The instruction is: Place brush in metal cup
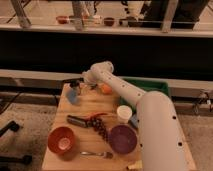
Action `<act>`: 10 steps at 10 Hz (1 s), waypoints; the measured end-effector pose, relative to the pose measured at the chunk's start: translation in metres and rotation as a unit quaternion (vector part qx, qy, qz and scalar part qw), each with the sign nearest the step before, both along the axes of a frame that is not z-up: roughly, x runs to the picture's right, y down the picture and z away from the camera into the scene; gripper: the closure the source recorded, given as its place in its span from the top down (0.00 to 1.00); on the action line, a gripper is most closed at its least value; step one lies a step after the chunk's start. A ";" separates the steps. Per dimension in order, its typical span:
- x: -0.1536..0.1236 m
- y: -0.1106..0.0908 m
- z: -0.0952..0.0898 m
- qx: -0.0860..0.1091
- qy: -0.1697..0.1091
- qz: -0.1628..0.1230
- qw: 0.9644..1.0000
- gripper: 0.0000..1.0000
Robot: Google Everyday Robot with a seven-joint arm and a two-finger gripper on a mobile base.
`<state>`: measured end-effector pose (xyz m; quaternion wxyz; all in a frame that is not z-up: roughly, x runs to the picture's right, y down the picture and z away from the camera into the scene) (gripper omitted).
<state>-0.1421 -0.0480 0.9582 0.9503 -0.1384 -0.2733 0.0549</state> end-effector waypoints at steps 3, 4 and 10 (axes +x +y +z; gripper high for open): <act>0.001 0.000 0.000 -0.007 -0.004 0.001 1.000 0.80; 0.001 0.000 0.000 -0.010 -0.004 0.001 1.000 0.80; 0.000 0.000 0.001 -0.015 -0.003 0.001 1.000 0.80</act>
